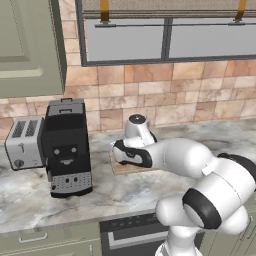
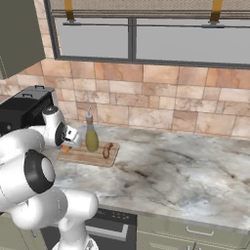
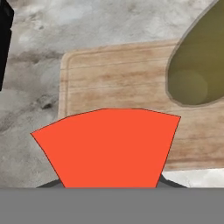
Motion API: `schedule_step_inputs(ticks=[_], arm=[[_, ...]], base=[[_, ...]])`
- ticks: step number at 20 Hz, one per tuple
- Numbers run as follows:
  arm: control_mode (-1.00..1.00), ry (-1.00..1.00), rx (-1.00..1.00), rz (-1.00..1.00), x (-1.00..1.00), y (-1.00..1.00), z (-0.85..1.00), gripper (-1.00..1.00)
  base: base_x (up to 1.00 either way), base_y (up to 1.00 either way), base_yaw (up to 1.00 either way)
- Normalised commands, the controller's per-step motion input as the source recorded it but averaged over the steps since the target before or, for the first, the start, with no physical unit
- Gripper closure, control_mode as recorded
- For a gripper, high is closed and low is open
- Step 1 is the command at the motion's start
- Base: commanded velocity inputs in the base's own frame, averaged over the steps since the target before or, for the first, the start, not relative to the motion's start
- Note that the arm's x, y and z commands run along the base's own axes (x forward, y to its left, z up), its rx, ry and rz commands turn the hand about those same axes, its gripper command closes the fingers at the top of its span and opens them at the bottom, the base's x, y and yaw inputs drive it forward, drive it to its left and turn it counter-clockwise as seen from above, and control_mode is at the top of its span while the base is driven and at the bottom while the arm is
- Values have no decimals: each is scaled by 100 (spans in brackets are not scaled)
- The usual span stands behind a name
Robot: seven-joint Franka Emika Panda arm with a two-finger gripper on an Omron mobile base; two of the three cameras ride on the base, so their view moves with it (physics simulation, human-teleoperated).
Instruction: Retrieve the reheated potato from the microwave, then place the potato, cheese, and condiment on the cutting board.
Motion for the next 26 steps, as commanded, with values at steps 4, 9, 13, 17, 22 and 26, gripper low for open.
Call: schedule_step_inputs(ticks=[4, 9, 13, 17, 22, 26], arm=[[-100, 0, 0, -5, 18, 5, -10, 100], [-100, 0, 0, -5, 22, 1, -9, 100], [-100, 0, 1, -4, 14, 0, -14, 100], [-100, 0, 1, -3, 11, 1, -18, 100], [-100, 0, 5, -1, 7, 0, -11, 100], [-100, 0, 4, 0, 0, 0, -14, 100]], base=[[0, 0, 0], [0, 0, 0], [0, 0, 0], [0, 0, 0], [0, 0, 0], [0, 0, 0]])
